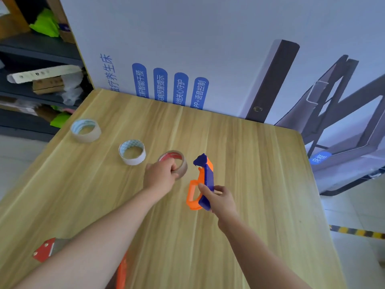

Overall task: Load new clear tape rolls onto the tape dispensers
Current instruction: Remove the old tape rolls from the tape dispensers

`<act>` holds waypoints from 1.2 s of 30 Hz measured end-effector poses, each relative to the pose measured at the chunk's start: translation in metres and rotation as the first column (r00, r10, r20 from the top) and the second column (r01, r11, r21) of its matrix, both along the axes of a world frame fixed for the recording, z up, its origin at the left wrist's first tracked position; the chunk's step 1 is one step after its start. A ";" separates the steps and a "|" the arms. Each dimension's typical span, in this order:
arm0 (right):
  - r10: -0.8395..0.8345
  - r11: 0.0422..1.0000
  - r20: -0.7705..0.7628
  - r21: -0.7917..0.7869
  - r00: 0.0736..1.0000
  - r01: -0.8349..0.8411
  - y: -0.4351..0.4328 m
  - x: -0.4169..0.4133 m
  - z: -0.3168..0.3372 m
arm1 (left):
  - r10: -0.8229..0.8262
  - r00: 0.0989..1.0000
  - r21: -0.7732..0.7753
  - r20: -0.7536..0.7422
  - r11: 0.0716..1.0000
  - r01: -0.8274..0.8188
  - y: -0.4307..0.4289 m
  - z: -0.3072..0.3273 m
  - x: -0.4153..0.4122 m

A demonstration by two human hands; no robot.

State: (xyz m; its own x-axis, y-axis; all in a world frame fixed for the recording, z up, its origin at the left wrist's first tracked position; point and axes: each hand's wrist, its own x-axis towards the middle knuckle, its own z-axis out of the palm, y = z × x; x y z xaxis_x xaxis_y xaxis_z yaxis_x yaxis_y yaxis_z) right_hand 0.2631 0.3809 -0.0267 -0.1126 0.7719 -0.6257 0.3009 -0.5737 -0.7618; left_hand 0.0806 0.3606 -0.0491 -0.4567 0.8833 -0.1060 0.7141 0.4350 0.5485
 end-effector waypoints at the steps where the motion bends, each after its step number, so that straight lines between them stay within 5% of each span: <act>1: -0.006 1.000 0.001 -0.010 1.000 0.006 0.003 -0.004 -0.003 | -0.029 0.998 -0.014 -0.050 0.999 0.029 0.010 -0.003 -0.003; 9: -0.062 0.997 0.041 -0.043 0.997 0.063 0.016 -0.028 -0.029 | -0.206 0.945 -0.079 -0.255 0.978 0.192 0.058 -0.045 -0.030; 12: -0.068 0.996 0.044 -0.053 0.997 0.070 0.016 -0.033 -0.031 | -0.198 0.938 0.095 -0.284 0.968 0.233 0.052 -0.051 -0.030; 15: -0.082 0.996 0.036 -0.039 0.996 0.084 0.014 -0.037 -0.030 | -0.117 0.993 0.271 -0.012 0.955 0.116 0.031 -0.038 -0.015; 18: -0.076 0.997 0.007 -0.022 0.997 0.077 0.009 -0.039 -0.028 | -0.031 0.920 0.089 0.390 0.996 -0.005 0.011 -0.029 0.000; 20: -0.056 0.998 -0.017 -0.021 0.998 0.056 0.003 -0.037 -0.027 | -0.003 0.890 0.027 0.455 1.000 -0.011 -0.005 -0.030 0.005; 36: 0.414 0.910 0.101 -0.085 0.905 -0.407 -0.148 0.068 -0.029 | 0.089 0.964 -0.126 0.251 0.990 -0.059 -0.196 -0.035 0.101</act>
